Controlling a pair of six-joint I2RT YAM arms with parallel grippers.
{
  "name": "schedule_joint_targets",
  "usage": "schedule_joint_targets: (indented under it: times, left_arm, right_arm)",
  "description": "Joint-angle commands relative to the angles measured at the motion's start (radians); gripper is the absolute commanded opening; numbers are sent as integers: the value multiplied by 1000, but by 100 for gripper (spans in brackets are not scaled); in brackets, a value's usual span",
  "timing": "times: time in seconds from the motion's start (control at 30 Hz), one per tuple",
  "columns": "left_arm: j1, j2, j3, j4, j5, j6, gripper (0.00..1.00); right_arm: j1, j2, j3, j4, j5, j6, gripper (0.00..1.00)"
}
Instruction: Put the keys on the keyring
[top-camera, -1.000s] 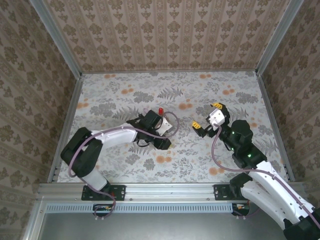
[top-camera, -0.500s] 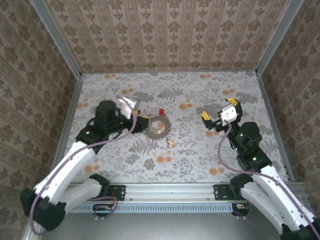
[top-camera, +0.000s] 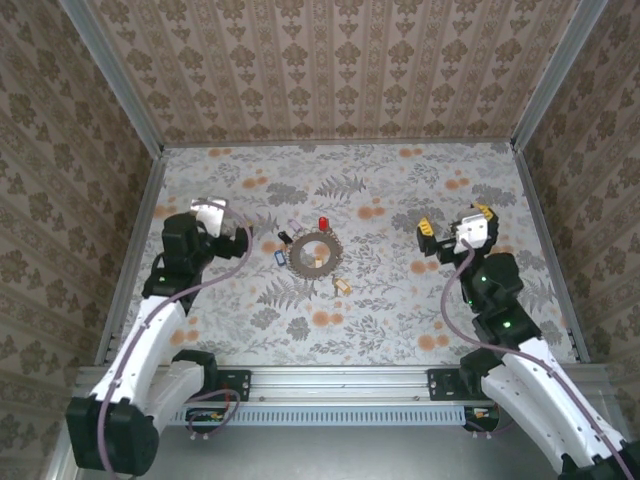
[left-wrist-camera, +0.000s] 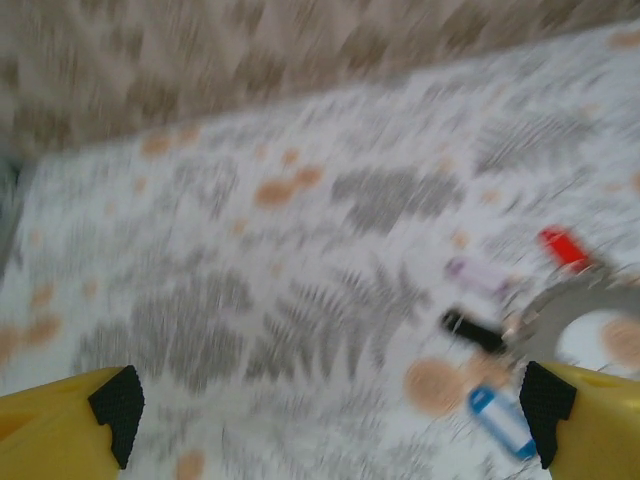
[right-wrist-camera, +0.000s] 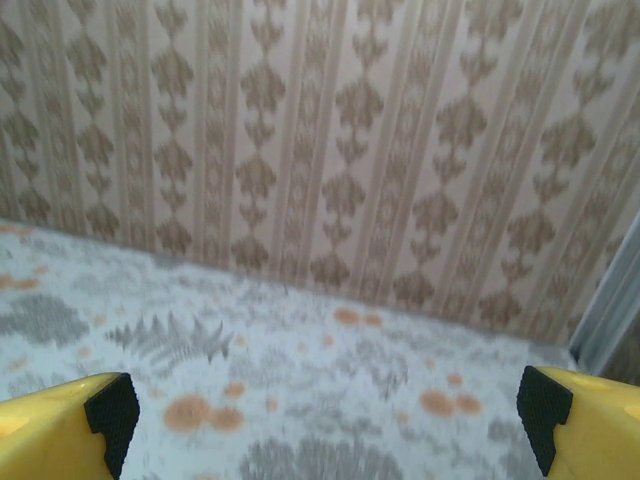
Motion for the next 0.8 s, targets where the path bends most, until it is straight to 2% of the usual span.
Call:
schedule_joint_targets:
  times: [0.0, 0.1, 0.27, 0.47, 0.57, 0.6, 0.7, 0.73, 0.77]
  left_arm:
    - [62, 35, -129, 231, -65, -55, 100]
    - [60, 39, -250, 411, -124, 1, 100]
    - [70, 94, -287, 523, -118, 36, 100]
    - [73, 292, -264, 700, -94, 28, 100]
    - [75, 403, -239, 824, -95, 4, 100]
    - [74, 436, -214, 815, -97, 22, 100]
    - [83, 544, -181, 870, -122, 20, 100]
    - [95, 597, -188, 931, -99, 14, 100]
    - [104, 645, -191, 994, -84, 16, 100]
  right_arm:
    - [-33, 81, -91, 148, 47, 67, 100]
    - [-99, 170, -151, 214, -8, 78, 100]
    - [-202, 336, -213, 391, -69, 109, 100]
    - [-276, 631, -189, 645, -182, 94, 100]
    - [-292, 705, -108, 591, -201, 125, 99]
    - [-296, 749, -108, 659, -222, 137, 100]
    - [-297, 910, -112, 794, -209, 147, 100]
    - [-297, 966, -110, 870, -202, 143, 99]
    - [-297, 974, -92, 843, -199, 146, 100]
